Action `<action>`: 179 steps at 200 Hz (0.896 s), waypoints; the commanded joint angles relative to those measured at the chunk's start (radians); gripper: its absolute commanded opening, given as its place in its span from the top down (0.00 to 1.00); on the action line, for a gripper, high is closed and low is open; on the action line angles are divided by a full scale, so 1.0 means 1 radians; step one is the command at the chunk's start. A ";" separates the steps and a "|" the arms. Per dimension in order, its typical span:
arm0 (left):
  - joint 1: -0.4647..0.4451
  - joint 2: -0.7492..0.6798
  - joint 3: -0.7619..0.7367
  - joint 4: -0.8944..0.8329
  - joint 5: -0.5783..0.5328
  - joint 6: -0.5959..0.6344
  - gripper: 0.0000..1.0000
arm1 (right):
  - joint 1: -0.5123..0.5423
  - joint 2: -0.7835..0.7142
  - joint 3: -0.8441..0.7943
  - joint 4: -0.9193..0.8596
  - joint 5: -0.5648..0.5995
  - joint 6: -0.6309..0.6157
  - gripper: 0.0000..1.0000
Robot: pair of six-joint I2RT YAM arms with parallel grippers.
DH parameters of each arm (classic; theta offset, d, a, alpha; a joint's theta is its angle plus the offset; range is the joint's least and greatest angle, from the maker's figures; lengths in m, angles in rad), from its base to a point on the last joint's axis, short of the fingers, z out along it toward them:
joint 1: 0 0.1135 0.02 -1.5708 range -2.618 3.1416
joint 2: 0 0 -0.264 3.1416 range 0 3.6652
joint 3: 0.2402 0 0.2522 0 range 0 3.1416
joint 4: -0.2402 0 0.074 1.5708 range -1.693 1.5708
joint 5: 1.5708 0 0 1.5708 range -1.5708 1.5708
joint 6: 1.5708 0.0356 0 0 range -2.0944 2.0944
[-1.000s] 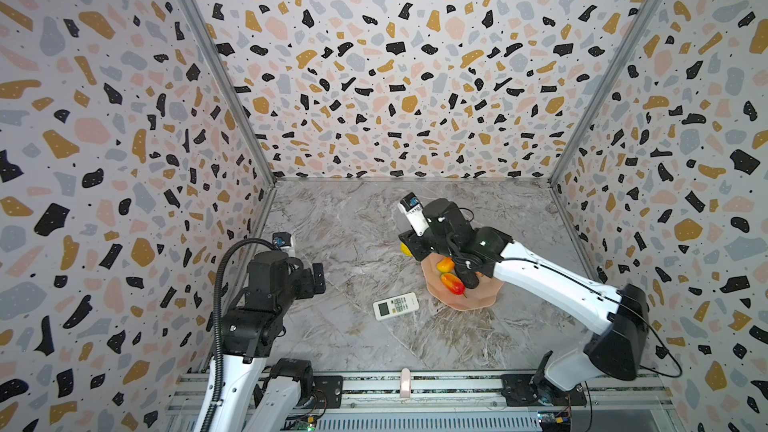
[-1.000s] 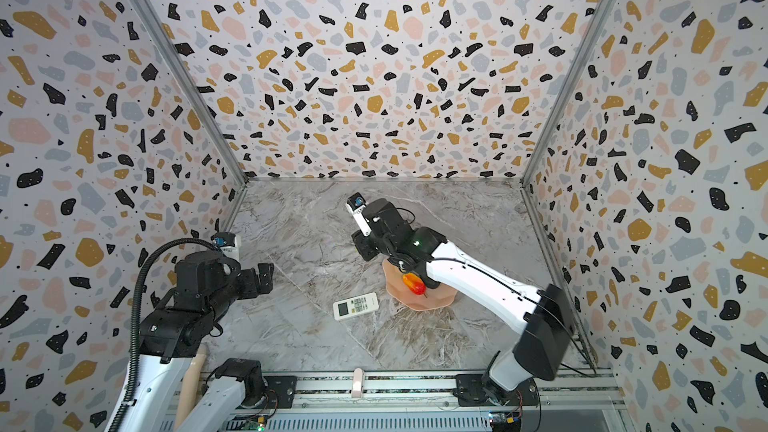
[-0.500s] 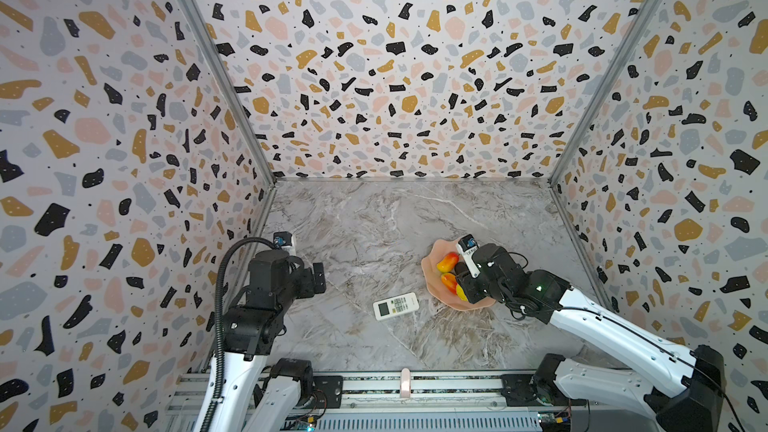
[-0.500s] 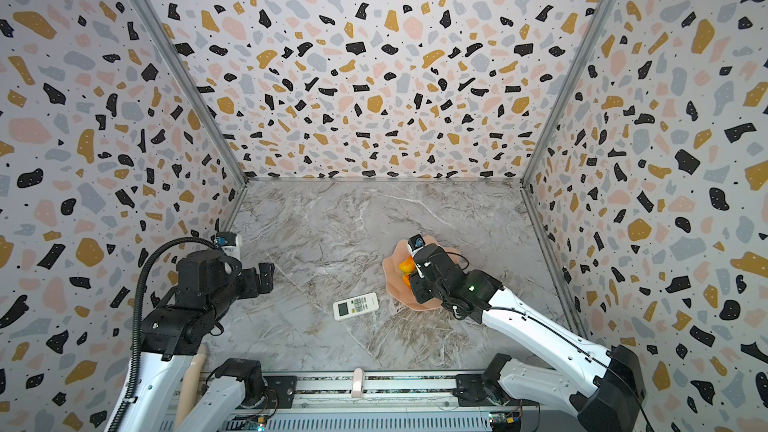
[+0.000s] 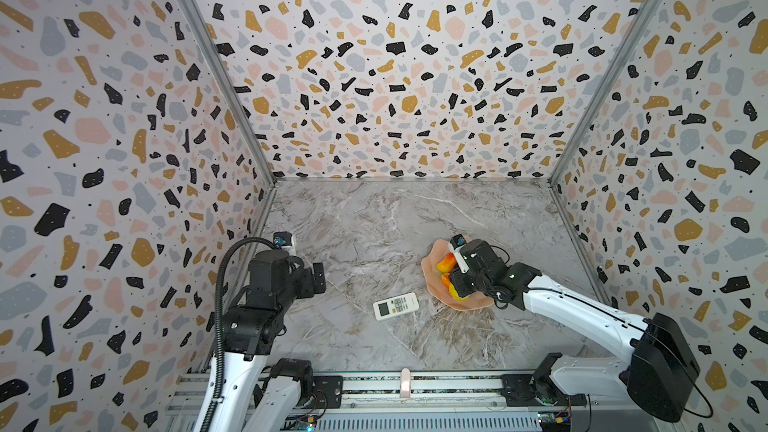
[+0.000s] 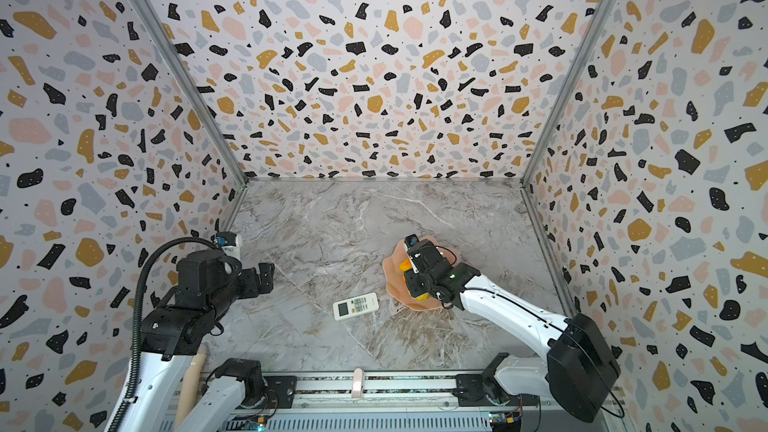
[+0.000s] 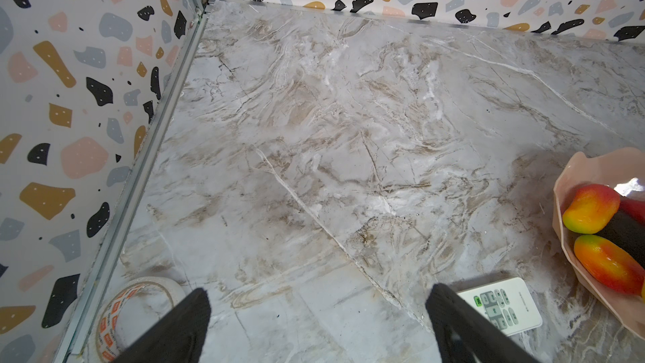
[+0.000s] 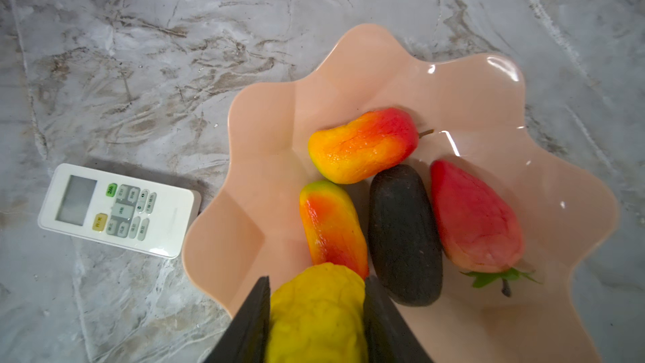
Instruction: Place and organize the fake fruits in the fruit bowl
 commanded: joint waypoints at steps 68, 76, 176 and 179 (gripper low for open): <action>-0.002 0.006 -0.008 0.015 0.012 0.012 0.00 | 0.004 0.008 0.004 0.084 -0.049 -0.006 0.73; -0.002 0.006 -0.008 0.015 0.012 0.011 0.00 | 0.004 0.006 0.004 0.086 -0.048 -0.009 0.71; -0.002 0.020 0.027 0.006 0.006 0.014 0.00 | -0.025 -0.301 0.012 0.022 0.133 -0.111 0.01; -0.002 0.022 0.035 0.008 0.006 0.015 0.00 | -0.031 -0.322 0.005 0.028 0.143 -0.118 0.01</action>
